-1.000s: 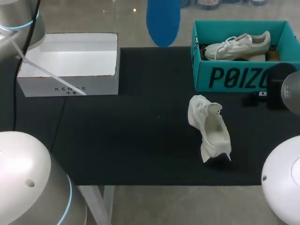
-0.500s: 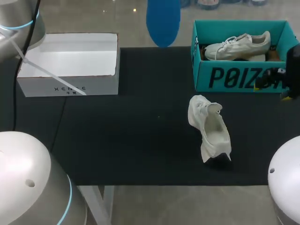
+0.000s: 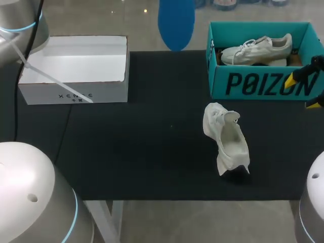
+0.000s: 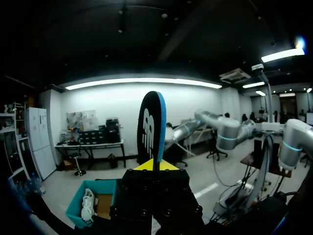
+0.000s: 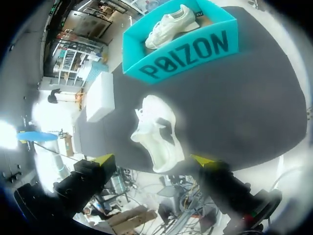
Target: Take the shoe out of the shoebox, open the shoe tongue, remove and reinsert the insole, then place the shoe into the shoebox
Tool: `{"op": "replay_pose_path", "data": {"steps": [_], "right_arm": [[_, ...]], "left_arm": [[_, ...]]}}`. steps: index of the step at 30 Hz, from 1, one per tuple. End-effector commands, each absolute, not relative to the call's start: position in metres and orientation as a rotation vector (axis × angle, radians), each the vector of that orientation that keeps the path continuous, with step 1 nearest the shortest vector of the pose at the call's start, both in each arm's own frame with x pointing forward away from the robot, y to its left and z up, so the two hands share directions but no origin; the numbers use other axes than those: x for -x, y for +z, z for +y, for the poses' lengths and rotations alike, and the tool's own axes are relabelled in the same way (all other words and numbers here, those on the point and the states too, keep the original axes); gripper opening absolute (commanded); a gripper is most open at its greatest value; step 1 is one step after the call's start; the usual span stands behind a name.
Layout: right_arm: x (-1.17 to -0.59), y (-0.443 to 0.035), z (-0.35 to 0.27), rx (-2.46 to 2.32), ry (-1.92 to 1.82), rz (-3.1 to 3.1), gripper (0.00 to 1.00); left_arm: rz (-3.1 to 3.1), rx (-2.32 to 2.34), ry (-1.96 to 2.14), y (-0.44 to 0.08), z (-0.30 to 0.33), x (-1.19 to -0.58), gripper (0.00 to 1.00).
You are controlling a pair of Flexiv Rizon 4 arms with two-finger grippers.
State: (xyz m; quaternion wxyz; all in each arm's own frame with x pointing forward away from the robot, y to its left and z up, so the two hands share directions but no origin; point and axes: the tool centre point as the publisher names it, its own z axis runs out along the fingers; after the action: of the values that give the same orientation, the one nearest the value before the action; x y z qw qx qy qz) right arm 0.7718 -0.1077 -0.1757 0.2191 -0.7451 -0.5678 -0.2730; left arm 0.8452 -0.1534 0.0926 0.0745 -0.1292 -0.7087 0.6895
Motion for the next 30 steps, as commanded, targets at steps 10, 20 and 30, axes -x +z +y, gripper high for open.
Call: {"op": "replay_pose_path", "data": {"steps": [10, 20, 30], "right_arm": [[-0.773, -0.164, -0.085, 1.334, -0.523, -1.163, 1.0], [-0.762, -0.133, -0.056, 1.196, -0.664, -1.18, 1.0], [-0.758, -0.131, -0.035, 1.143, -0.876, -1.237, 1.0]], "left_arm": [[-2.126, 0.389, 2.069, 0.092, -0.153, -0.845, 0.0], [-2.126, 0.389, 2.069, 0.092, -0.153, -0.845, 0.0], [-2.126, 0.389, 2.069, 0.092, -0.153, -0.845, 0.0]]}}
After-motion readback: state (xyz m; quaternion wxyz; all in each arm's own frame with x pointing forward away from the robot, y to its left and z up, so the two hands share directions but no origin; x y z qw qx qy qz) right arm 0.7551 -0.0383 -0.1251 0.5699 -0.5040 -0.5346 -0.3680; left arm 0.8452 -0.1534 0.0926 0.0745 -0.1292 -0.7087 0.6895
